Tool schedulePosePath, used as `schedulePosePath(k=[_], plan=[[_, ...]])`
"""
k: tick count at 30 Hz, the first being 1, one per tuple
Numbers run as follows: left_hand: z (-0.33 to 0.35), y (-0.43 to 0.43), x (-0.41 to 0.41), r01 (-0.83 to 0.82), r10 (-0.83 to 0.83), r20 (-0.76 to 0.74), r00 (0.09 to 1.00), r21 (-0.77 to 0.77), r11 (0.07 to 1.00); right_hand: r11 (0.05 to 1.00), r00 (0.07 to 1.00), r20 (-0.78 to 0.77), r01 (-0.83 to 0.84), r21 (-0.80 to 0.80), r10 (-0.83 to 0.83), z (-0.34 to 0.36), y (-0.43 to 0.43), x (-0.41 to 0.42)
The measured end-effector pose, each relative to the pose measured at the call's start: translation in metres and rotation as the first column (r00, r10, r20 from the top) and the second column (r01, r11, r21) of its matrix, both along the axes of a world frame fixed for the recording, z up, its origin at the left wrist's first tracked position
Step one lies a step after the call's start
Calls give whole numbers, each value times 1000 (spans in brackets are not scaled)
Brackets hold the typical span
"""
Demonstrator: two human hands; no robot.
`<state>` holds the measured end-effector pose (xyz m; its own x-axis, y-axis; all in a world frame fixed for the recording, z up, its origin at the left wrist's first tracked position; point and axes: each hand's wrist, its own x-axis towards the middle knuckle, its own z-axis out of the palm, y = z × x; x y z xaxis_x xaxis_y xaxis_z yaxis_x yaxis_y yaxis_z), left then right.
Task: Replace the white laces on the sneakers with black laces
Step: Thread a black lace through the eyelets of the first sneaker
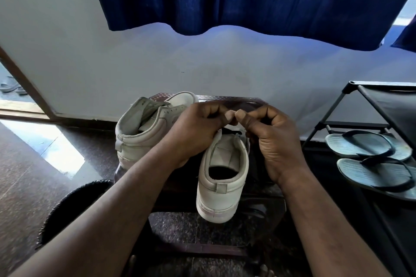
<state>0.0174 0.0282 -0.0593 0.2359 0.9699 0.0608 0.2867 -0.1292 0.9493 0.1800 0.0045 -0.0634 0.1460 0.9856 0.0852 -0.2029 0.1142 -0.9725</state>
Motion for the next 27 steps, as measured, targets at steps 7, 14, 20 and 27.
schedulePosePath(k=[7,14,20,27], plan=[[0,4,2,-211,214,65,975,-53,976,985,886,436,-114,-131,160,5,-4,11],[4,0,3,-189,174,-136,975,-106,976,991,646,761,49,-128,67,10,-10,12],[1,-1,7,-205,189,-203,961,-62,977,987,661,750,99,-126,29,12,-13,20],[-8,-5,18,-289,281,-200,939,-15,957,983,803,588,173,-66,-102,2,-15,12]])
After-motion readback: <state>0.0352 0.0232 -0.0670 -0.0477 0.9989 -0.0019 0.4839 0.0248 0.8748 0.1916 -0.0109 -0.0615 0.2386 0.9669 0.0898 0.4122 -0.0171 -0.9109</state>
